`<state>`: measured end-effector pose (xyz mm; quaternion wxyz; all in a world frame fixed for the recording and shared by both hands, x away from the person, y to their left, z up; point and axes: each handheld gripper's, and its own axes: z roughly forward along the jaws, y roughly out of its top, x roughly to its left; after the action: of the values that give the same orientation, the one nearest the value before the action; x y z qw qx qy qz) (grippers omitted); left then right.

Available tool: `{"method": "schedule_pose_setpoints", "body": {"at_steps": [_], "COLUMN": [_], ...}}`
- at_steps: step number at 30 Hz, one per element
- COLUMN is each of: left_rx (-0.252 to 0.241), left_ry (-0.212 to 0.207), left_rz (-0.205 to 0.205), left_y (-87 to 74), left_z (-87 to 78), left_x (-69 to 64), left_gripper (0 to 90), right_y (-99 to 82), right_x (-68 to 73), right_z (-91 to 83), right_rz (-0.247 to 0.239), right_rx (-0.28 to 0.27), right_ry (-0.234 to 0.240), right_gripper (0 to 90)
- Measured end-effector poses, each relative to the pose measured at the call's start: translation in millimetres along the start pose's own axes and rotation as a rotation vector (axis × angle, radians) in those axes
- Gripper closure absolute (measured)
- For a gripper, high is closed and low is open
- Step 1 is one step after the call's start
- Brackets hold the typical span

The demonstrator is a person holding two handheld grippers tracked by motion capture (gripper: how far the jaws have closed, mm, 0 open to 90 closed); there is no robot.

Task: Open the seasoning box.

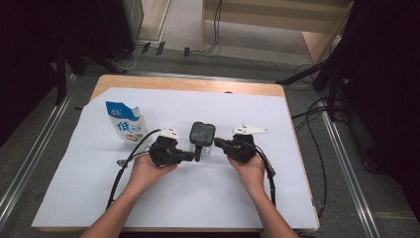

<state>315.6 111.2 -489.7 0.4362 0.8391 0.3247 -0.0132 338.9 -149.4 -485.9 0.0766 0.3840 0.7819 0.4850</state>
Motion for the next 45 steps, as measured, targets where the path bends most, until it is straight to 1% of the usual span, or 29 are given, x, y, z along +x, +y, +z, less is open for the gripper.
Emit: {"method": "schedule_pose_setpoints", "body": {"at_steps": [1,2,3,5,7,9,11,12,18,19,21,24,26,27,28,31,34,35,36,37,38,40,41,42,43,44,45], "left_rx": [0.012,0.013,0.018,0.028,0.018,0.004,0.007,0.014,0.012,0.01,0.012,0.005,0.004,0.002,0.006,0.002,0.008,0.005,-0.001,-0.003,-0.005,-0.002,0.003,0.012,0.027,0.037,0.042], "left_ry": [0.01,0.02,0.021,0.03,0.048,0.049,0.052,0.05,0.044,0.043,0.052,0.051,0.04,0.038,0.043,0.032,0.013,0.011,0.022,0.024,0.018,0.02,0.013,0.008,-0.005,0.0,0.002], "left_rz": [0.011,0.018,0.023,0.035,0.03,0.024,0.02,0.023,0.031,0.024,0.035,0.027,0.031,0.032,0.041,0.046,0.042,0.036,0.037,0.035,0.033,0.035,0.037,0.032,0.02,0.013,0.016], "left_y": [0.7,1.1,1.4,2.1,3.2,4.0,4.5,4.8,7.8,8.6,9.7,10.9,11.8,12.3,13.0,13.9,13.9,13.9,14.1,14.3,14.3,14.3,14.0,14.1,14.0,13.6,13.3], "left_z": [0.6,1.5,1.6,-0.7,-4.0,-4.3,-1.2,0.1,6.0,7.5,9.9,12.7,14.6,15.9,16.9,19.9,15.9,13.4,9.0,6.4,3.5,-2.2,-3.9,-5.1,-6.7,-8.3,-9.7], "left_x": [-1.4,-2.8,-3.2,-3.3,-1.9,1.5,2.4,2.4,-0.9,-1.4,-2.6,-2.1,-1.7,-2.8,-3.9,-5.4,-1.5,-0.1,1.4,2.3,3.5,3.5,3.8,3.9,4.4,4.6,5.1], "left_gripper": [90.0,90.0,90.0,90.0,90.0,90.0,90.0,90.0,90.0,90.0,90.0,90.0,90.0,90.0,90.0,90.0,90.0,90.0,90.0,89.2,87.6,84.4,81.4,77.5,74.3,68.7,66.5], "right_y": [0.3,0.8,2.0,4.0,5.7,6.8,7.6,8.1,10.7,10.4,9.7,9.9,10.7,11.0,11.1,10.5,9.1,7.8,6.4,4.9,3.9,1.7,0.8,0.0,-0.5,-1.8,-3.9], "right_x": [-0.6,-0.9,-1.1,-1.0,-1.2,-2.6,-2.9,-3.0,-6.6,-7.3,-8.3,-10.0,-10.4,-10.9,-11.0,-11.1,-8.3,-6.3,-3.7,-0.8,0.5,3.1,4.7,6.9,7.6,10.6,13.3], "right_z": [0.3,0.4,0.8,0.7,0.4,0.9,1.3,1.9,6.1,7.1,8.7,9.9,10.9,11.5,11.7,11.4,5.3,2.1,-1.1,-4.7,-7.0,-12.8,-15.0,-16.8,-17.4,-18.8,-20.0], "right_rz": [0.001,0.006,0.004,-0.01,-0.012,-0.016,-0.011,-0.01,-0.007,-0.008,-0.005,0.002,0.005,0.002,0.004,0.007,-0.007,-0.024,-0.037,-0.05,-0.049,-0.028,-0.03,-0.024,-0.034,-0.044,-0.063], "right_rx": [-0.002,0.0,0.005,0.012,0.015,0.015,0.02,0.018,0.034,0.034,0.038,0.033,0.031,0.028,0.029,0.026,0.023,0.012,0.011,0.01,0.006,-0.005,-0.008,-0.003,-0.006,-0.002,-0.005], "right_ry": [0.002,0.002,0.005,0.0,-0.004,-0.004,-0.004,-0.004,-0.013,-0.014,-0.016,-0.015,-0.017,-0.018,-0.019,-0.021,-0.035,-0.046,-0.054,-0.062,-0.06,-0.037,-0.026,-0.015,-0.009,-0.009,-0.018], "right_gripper": [90.0,90.0,90.0,90.0,90.0,90.0,90.0,90.0,90.0,90.0,90.0,90.0,90.0,90.0,90.0,90.0,90.0,90.0,90.0,90.0,90.0,90.0,88.6,85.1,83.4,81.1,76.5]}}
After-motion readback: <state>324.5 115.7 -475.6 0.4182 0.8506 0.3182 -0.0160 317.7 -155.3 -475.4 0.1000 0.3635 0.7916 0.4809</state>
